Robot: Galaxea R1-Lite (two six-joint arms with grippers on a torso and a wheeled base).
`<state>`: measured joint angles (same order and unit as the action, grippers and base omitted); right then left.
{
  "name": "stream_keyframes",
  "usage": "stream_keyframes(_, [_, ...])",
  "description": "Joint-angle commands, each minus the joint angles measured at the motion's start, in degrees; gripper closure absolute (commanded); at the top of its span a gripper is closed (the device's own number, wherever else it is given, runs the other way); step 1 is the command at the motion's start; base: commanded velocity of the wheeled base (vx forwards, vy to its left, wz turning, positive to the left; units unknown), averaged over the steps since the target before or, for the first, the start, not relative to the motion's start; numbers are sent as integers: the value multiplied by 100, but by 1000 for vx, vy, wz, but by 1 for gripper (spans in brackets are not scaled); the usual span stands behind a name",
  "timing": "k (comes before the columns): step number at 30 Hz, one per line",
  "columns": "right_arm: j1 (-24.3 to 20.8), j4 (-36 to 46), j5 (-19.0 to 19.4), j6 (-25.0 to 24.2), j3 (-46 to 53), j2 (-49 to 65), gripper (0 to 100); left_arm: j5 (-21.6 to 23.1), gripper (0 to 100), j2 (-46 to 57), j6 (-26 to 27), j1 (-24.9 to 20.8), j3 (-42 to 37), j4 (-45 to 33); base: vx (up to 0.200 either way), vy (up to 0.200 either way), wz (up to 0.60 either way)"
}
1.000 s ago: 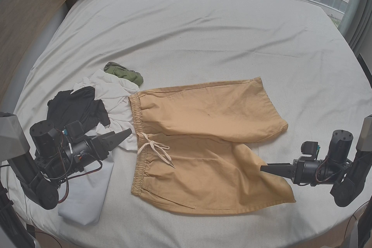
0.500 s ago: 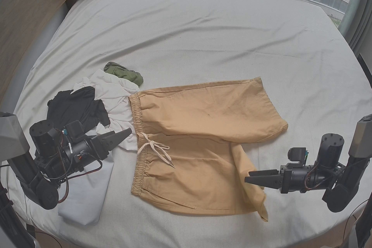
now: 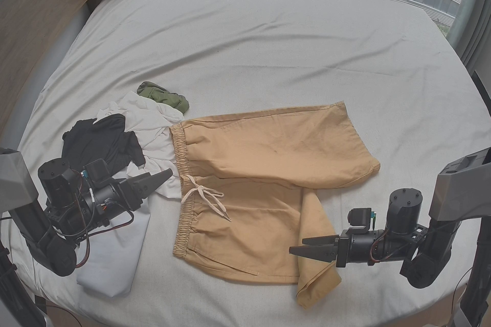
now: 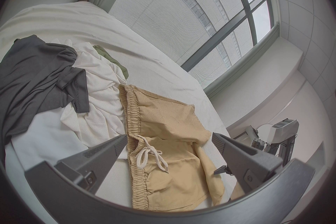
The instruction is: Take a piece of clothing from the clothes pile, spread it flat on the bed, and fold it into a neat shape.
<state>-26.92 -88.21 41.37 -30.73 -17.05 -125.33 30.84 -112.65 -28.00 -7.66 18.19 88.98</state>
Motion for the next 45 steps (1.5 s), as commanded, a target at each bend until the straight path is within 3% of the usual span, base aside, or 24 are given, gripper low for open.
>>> stream_keyframes(1, [-33,-3,-7,-3,0,-132,0,1,0,-29,-4,1,-8,5,0,0,0])
stream_keyframes(4, [2,-12,-24,6,53,-79,0,1,0,-37,-4,1,-8,5,0,0,0])
stream_keyframes(17, [574,-3,-921,-47,229,721,0,1,0,-37,-4,1,9,5,0,0,0])
stream_keyframes(18, [828,-3,-1096,-91,370,721,0,1,0,-29,-4,-8,0,5,0,0,0])
stream_keyframes(28, [1294,6,-1176,-618,941,580,0,1,0,-11,-4,-8,9,5,0,0,0])
stream_keyframes(36, [1435,6,-1176,-1453,1240,211,0,1,0,-2,-4,-17,18,5,0,0,0])
stream_keyframes(45, [1426,-3,-1263,-1497,1240,-492,0,1,0,7,-4,1,36,5,0,0,0])
